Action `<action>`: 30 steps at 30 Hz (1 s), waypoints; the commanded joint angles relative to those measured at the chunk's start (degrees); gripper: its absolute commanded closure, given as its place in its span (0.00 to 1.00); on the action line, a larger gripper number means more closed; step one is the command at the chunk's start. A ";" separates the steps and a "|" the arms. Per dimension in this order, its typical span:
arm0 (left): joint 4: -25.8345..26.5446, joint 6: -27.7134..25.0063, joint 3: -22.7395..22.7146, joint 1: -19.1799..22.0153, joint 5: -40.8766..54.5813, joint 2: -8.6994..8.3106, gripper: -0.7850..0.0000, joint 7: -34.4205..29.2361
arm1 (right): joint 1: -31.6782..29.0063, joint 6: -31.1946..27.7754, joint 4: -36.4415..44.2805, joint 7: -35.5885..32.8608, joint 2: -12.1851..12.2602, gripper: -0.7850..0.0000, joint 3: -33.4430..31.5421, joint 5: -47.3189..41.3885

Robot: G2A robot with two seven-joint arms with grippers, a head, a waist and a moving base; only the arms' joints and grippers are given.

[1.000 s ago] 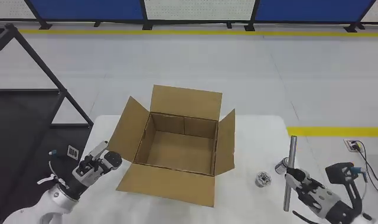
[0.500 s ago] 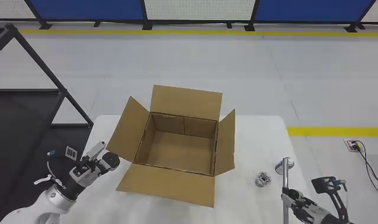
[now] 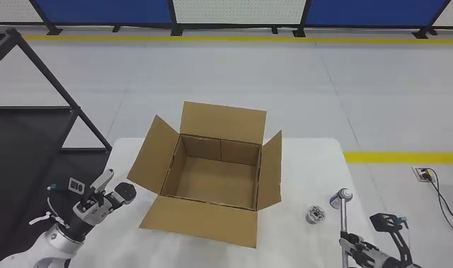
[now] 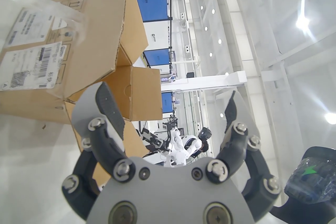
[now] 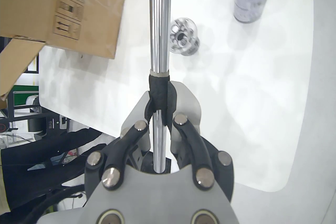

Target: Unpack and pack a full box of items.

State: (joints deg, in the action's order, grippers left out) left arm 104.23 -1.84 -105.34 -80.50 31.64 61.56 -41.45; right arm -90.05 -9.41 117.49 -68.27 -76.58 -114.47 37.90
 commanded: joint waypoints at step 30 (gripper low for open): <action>-0.79 -0.39 2.11 1.69 -1.10 -0.47 0.00 1.17 | 14.13 13.70 -18.96 -3.96 4.16 1.00 7.19 15.80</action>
State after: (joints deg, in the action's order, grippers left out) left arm 103.43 -2.21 -103.12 -78.75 30.49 61.11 -40.28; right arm -76.09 4.12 98.63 -72.32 -72.50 -107.44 53.59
